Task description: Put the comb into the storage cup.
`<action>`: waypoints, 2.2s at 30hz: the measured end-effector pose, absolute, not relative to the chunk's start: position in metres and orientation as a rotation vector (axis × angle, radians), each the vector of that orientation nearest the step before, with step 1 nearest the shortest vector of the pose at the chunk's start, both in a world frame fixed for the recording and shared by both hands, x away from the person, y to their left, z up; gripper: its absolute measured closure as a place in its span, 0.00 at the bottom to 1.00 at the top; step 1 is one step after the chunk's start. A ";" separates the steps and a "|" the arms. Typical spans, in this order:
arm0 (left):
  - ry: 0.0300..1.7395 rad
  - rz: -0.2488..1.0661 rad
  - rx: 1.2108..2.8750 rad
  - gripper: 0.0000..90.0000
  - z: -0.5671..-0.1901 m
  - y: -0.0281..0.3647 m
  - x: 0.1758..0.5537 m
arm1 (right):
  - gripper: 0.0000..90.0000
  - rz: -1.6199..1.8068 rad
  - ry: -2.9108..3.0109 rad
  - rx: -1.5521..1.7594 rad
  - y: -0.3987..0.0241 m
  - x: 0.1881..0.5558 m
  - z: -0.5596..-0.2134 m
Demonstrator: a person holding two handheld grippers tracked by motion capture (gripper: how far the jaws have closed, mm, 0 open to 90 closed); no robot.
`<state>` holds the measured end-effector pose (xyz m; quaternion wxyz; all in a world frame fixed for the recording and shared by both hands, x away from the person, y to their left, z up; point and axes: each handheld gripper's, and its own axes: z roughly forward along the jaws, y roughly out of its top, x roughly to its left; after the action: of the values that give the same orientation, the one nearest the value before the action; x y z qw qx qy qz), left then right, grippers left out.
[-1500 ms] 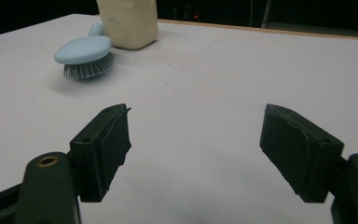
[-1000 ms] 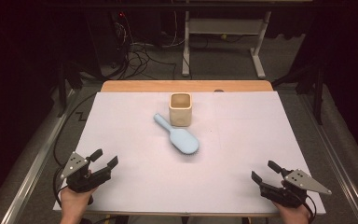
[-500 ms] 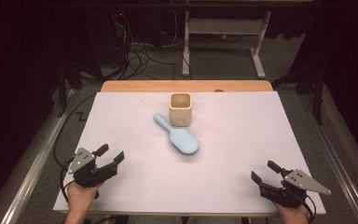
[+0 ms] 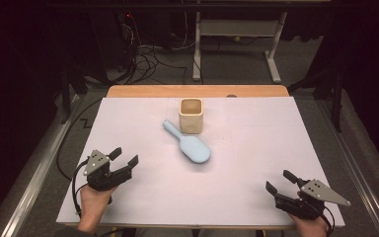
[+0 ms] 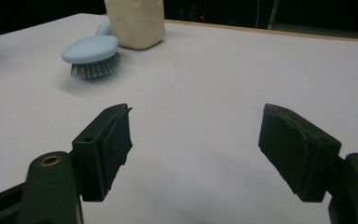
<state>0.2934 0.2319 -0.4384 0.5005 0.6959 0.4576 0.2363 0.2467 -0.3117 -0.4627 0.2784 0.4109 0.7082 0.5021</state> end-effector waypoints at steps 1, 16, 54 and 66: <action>1.108 0.566 1.684 0.34 -0.438 0.231 0.295 | 0.29 1.346 1.902 1.104 -0.312 0.247 -0.463; 1.107 0.561 1.719 0.34 -0.435 0.217 0.314 | 0.29 1.345 1.903 1.104 -0.311 0.247 -0.463; 1.133 0.531 1.781 0.36 -0.422 0.190 0.356 | 0.28 1.345 1.898 1.102 -0.311 0.246 -0.462; 1.117 0.519 1.792 0.36 -0.412 0.178 0.370 | 0.28 1.344 1.897 1.105 -0.312 0.246 -0.462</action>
<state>0.3697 0.1783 -0.4120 0.4649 0.7296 0.4547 0.2115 0.2459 -0.3118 -0.4624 0.2801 0.4120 0.7076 0.5011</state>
